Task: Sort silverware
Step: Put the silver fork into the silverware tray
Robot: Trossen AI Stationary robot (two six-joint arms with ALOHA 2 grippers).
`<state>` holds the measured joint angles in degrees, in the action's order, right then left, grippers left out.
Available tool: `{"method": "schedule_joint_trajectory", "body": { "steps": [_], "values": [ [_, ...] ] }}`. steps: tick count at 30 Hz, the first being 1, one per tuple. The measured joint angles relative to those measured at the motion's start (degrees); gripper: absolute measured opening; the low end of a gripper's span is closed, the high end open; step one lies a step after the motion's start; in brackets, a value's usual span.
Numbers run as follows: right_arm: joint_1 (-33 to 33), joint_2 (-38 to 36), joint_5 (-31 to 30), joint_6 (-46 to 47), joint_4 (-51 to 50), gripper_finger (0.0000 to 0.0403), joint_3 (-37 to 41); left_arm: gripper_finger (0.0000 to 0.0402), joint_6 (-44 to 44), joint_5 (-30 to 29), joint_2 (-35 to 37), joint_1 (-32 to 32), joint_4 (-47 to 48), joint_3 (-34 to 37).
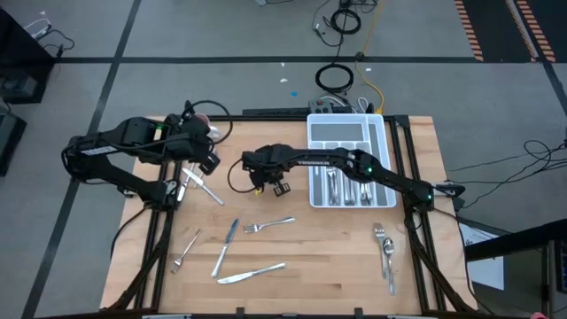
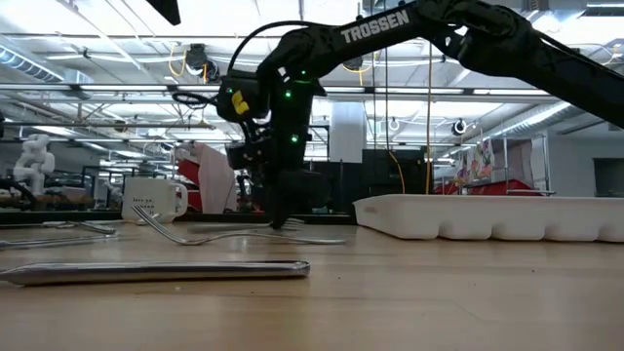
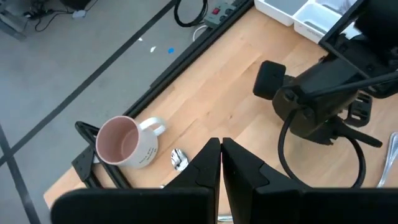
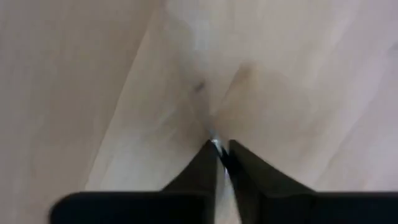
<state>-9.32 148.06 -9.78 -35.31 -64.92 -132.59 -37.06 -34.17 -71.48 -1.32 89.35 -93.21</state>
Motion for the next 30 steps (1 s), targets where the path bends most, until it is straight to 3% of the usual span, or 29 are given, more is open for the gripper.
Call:
{"method": "schedule_joint_trajectory", "body": {
  "steps": [2,11,17,22,26,30],
  "values": [
    [0.32,0.12,-0.04,0.84,-1.2,0.0009,-0.07,0.0025,0.0,0.0,0.01,0.0,-0.26,0.0],
    [1.21,-1.39,1.67,3.31,-7.83,0.0001,-1.75,0.0025,0.0,-0.15,0.02,0.0,-0.58,0.0],
    [0.86,-10.02,1.14,0.08,-14.9,0.0001,-1.86,0.0025,0.32,-0.66,0.02,0.0,-0.58,0.0],
    [-0.41,-17.8,-1.96,-10.11,-26.19,0.0,-1.83,0.0025,0.33,-0.7,0.04,0.0,-0.58,0.0],
    [-3.62,-22.98,0.43,-15.04,-25.35,0.0,1.23,0.0025,0.17,-0.87,0.07,0.0,-0.6,0.0],
    [-6.56,-25.57,0.84,-13.73,-25.04,0.0,5.23,0.0025,0.04,-0.87,0.07,0.0,-0.77,0.0]
  ]
}}
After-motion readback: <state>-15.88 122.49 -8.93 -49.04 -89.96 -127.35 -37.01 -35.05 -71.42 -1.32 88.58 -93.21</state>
